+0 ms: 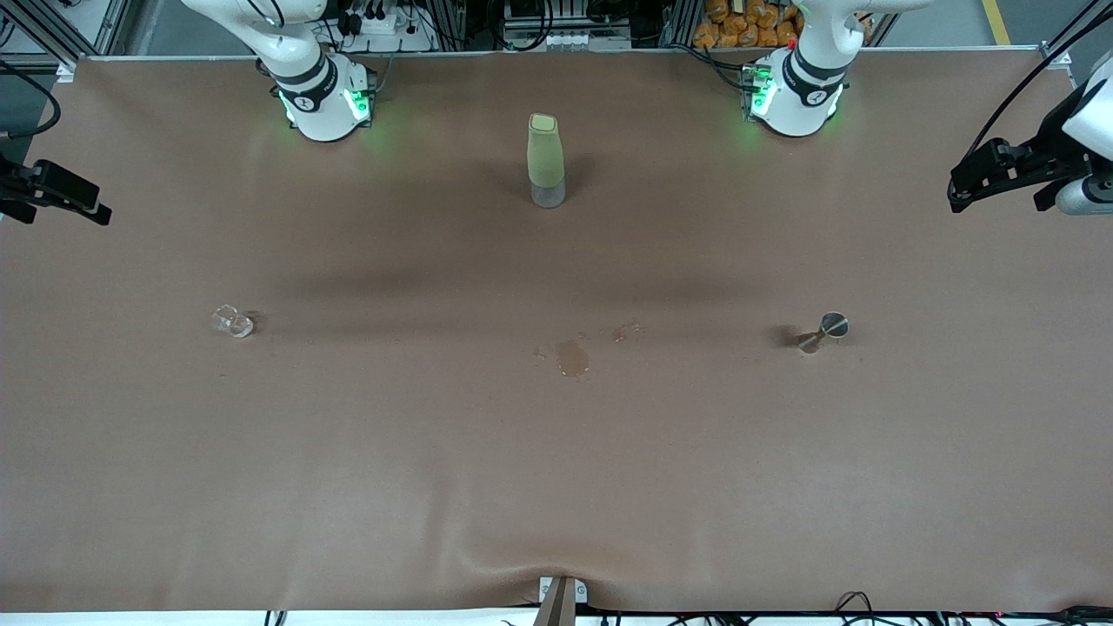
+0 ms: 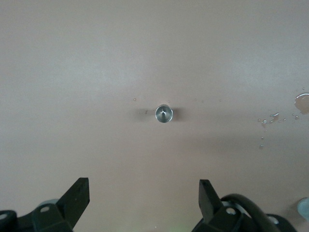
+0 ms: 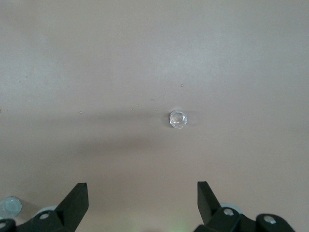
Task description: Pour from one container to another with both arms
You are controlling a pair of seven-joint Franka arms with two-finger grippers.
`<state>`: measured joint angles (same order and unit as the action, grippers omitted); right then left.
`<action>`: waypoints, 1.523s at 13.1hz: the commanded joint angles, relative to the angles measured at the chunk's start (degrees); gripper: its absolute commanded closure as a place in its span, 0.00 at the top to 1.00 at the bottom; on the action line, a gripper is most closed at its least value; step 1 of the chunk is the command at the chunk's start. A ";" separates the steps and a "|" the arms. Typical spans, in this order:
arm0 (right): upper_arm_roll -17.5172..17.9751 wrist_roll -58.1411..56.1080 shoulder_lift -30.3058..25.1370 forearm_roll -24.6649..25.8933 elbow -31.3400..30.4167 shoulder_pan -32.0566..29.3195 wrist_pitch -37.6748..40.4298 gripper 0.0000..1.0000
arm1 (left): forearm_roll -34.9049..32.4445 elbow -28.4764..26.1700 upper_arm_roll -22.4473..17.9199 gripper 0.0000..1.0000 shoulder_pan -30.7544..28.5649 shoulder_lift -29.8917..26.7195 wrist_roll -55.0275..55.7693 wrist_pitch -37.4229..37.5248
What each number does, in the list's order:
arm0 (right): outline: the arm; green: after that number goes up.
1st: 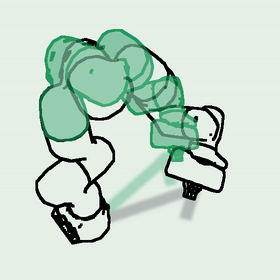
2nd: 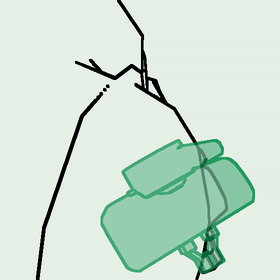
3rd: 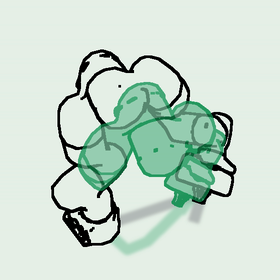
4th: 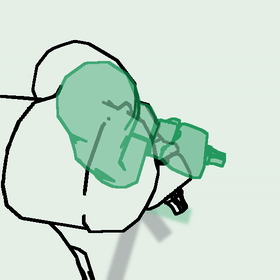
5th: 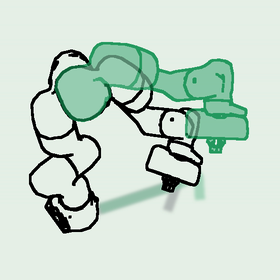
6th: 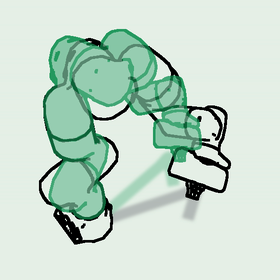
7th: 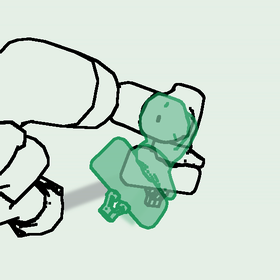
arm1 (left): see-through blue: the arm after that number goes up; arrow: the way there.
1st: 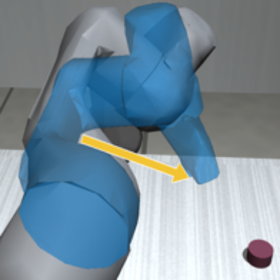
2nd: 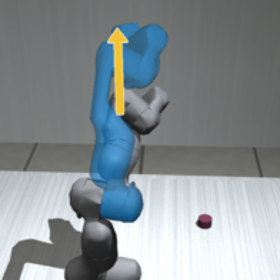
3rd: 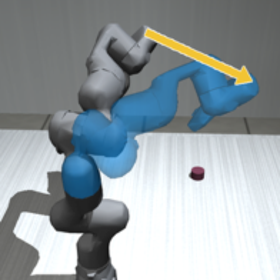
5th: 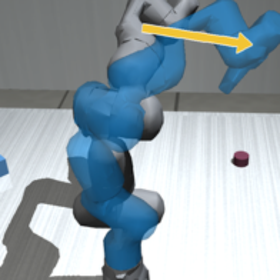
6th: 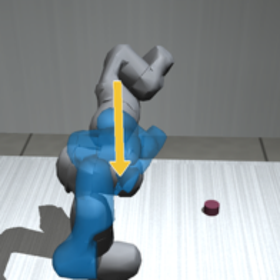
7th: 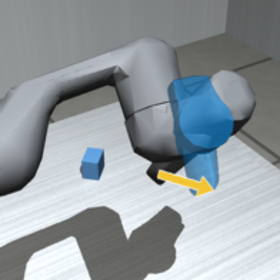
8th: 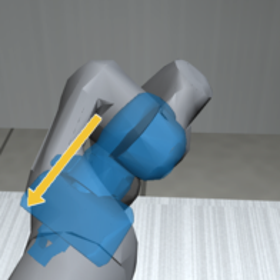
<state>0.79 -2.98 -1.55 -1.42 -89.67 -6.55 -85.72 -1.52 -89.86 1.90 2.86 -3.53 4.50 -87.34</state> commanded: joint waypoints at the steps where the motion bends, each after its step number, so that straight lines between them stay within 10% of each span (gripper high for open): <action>1: 0.70 -0.62 0.59 0.89 1.17 -0.57 0.11 1.00 | -0.06 1.36 0.29 1.00 -0.22 0.28 -0.72 1.21; 20: 0.61 -0.80 0.59 0.81 1.78 -0.57 -0.06 1.00 | 2.49 -2.50 0.21 1.00 -0.92 0.01 -0.98 0.24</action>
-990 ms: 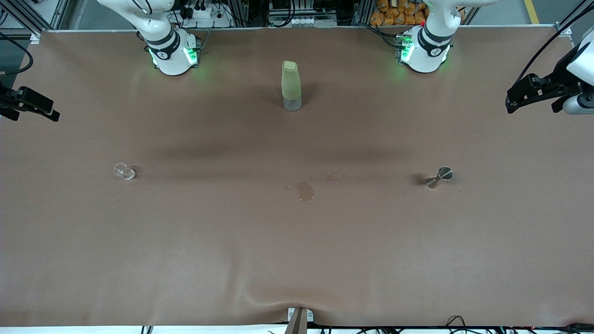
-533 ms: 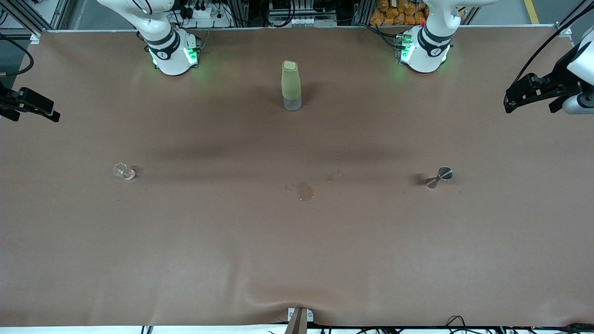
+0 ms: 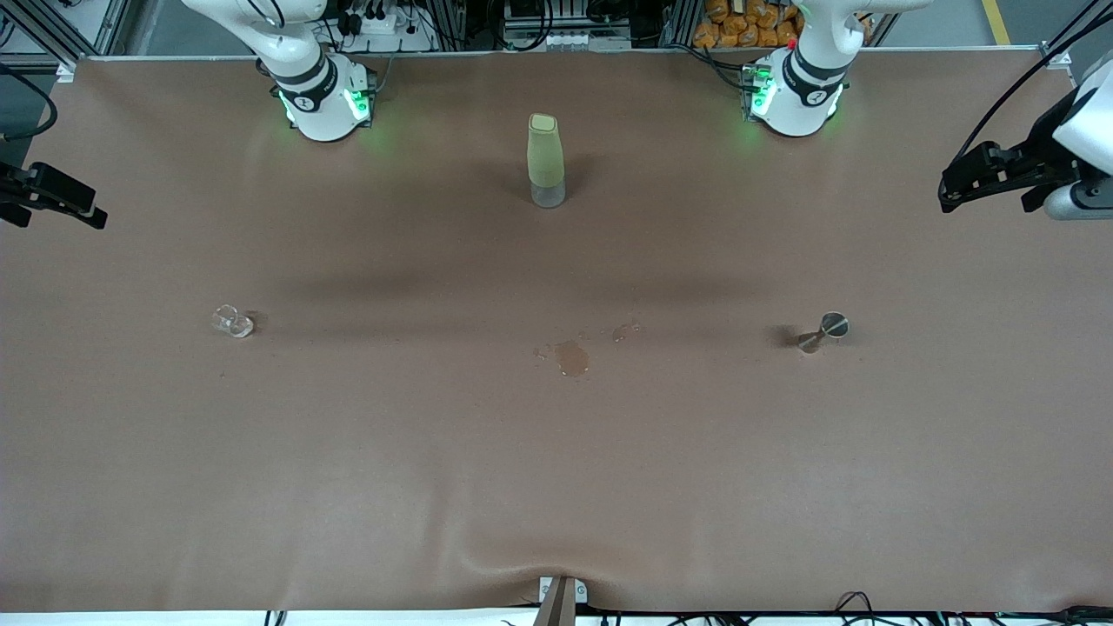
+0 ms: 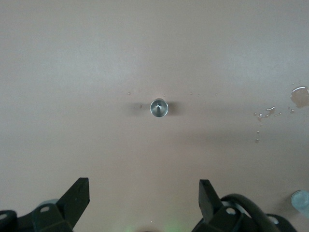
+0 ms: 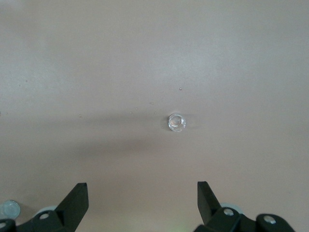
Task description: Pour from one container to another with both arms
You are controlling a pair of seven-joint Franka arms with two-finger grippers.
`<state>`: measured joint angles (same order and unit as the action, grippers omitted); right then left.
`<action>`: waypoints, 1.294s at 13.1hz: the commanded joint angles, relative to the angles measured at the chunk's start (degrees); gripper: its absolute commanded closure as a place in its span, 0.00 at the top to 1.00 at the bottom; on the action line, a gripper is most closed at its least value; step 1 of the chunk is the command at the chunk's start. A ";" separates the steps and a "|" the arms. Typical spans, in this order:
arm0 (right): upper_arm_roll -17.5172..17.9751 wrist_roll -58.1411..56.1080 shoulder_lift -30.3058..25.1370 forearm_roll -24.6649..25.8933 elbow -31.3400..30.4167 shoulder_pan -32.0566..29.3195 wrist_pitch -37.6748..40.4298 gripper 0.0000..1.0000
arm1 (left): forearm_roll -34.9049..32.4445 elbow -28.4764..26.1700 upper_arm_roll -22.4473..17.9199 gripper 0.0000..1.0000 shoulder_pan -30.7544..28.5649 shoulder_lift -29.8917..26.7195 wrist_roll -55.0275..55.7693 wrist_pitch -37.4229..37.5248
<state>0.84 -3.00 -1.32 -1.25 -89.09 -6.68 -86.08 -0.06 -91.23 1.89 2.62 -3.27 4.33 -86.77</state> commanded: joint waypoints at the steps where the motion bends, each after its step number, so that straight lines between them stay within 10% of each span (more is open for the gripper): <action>1: 0.66 -1.04 0.00 0.55 1.11 -0.44 0.74 1.00 | 1.12 -2.10 0.22 1.00 -0.69 -0.51 -0.81 -1.03; 11: -0.31 -48.69 -4.39 0.64 -3.80 -10.35 4.70 1.00 | 1.82 -24.59 0.22 1.00 -2.79 -2.62 -4.40 -28.34; 17: -2.50 -80.45 -4.40 0.64 -8.64 -15.29 0.49 1.00 | 7.93 -28.91 0.22 1.00 -5.24 -1.13 -19.78 -36.46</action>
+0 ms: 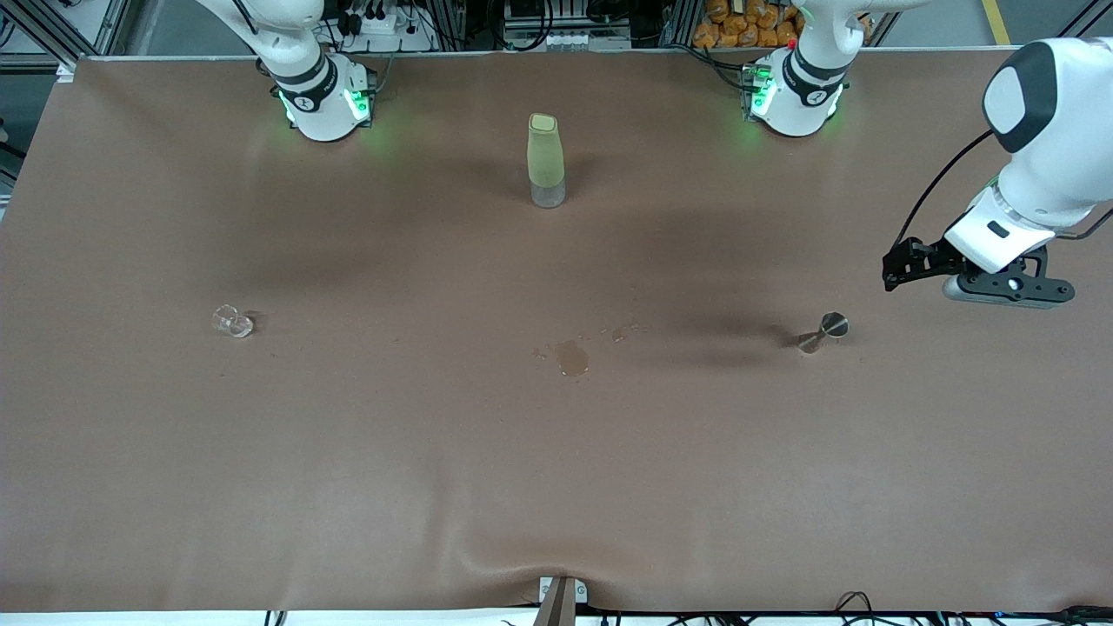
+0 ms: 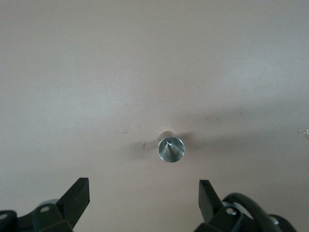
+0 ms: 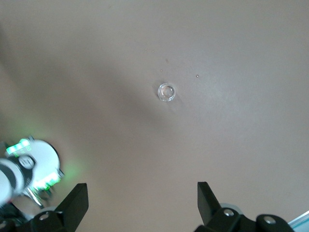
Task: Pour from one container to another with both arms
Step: 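Lower the left gripper to the jigger while the right gripper reaches the beaker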
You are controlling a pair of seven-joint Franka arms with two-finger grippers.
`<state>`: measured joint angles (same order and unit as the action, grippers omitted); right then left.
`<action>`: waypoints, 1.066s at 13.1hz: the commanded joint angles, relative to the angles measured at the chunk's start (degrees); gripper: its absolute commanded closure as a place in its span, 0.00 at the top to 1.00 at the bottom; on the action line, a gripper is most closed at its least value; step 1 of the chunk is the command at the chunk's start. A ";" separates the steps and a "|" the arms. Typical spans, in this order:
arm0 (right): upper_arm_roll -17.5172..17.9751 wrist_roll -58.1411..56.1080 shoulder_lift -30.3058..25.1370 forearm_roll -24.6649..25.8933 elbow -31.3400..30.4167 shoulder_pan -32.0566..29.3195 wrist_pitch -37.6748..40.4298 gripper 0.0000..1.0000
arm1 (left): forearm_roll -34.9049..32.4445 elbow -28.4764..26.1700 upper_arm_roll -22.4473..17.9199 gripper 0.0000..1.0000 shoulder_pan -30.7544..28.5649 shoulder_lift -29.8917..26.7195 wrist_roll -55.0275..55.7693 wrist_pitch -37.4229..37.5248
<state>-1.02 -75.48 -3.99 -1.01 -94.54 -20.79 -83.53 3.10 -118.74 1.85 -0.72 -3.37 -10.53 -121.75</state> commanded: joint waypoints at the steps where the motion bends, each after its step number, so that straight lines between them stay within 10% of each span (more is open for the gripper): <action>1: -1.52 -11.76 -1.72 0.40 -4.32 -1.09 -3.21 1.00 | 8.81 -2.01 0.26 1.00 -3.22 -0.94 -9.64 -1.47; 8: -2.23 -32.26 -0.32 -1.44 -6.09 -0.56 -9.63 1.00 | 25.70 -2.81 0.17 1.00 -13.50 4.15 -37.24 -1.03; 14: -9.60 -47.10 9.59 -15.49 -6.18 0.49 -9.63 1.00 | 36.97 -0.18 0.17 1.00 -21.33 12.58 -60.47 5.82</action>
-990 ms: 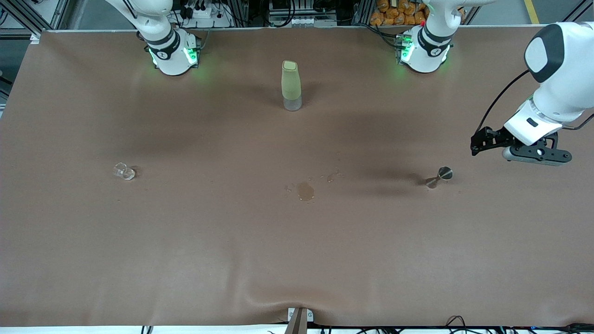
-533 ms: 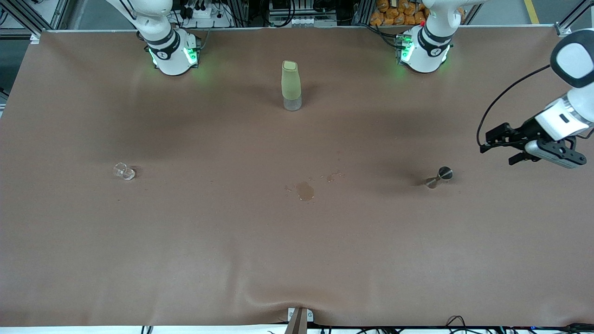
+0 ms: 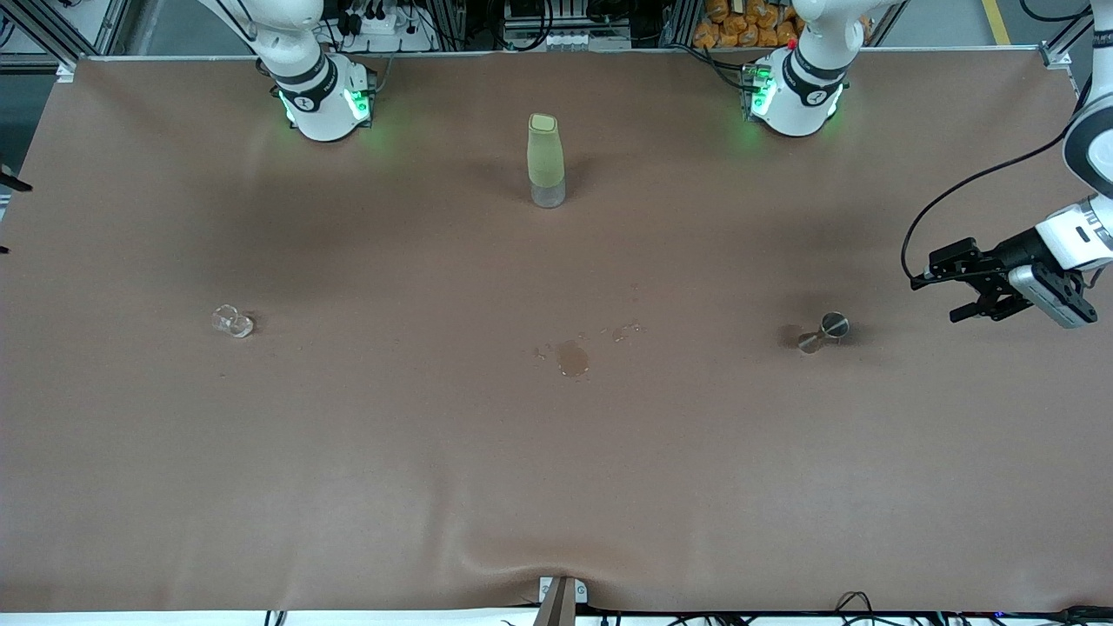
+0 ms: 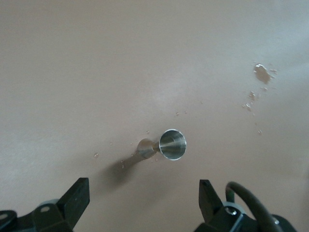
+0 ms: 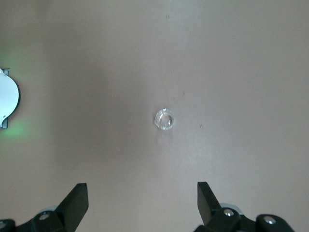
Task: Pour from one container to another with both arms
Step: 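Lower the left gripper to the jigger while the right gripper reaches the beaker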
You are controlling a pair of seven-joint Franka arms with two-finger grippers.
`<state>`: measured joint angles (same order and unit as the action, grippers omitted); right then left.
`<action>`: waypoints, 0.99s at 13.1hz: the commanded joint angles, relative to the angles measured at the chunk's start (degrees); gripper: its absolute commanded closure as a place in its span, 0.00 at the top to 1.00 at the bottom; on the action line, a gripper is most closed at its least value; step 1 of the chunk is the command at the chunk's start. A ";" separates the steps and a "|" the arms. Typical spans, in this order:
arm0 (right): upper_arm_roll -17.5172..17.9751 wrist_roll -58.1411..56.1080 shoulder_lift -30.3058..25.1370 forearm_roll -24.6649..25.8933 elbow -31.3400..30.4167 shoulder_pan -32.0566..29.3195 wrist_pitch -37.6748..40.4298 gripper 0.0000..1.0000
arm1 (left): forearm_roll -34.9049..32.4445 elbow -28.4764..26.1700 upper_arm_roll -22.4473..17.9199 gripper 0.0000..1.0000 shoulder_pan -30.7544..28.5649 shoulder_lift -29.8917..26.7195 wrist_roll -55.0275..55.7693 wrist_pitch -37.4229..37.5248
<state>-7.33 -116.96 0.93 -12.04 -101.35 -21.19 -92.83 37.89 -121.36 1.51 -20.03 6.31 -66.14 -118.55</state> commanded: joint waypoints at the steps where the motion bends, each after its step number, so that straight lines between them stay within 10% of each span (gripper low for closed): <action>1: -5.74 -8.95 7.30 -7.61 0.72 1.58 -0.25 1.00 | 2.62 3.14 0.60 1.00 -3.42 4.49 -6.53 3.84; 5: -15.51 -23.54 17.68 -20.62 0.72 6.24 0.19 1.00 | 6.92 8.49 0.51 1.00 -6.50 13.62 -16.01 11.21; 13: -20.44 -40.43 34.82 -41.73 1.24 5.99 4.49 1.00 | 17.04 13.59 0.51 1.00 -10.82 29.89 -42.02 21.77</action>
<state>-25.63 -153.92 31.44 -49.50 -101.79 -15.69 -90.44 53.45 -111.49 1.62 -29.53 32.30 -103.45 -100.87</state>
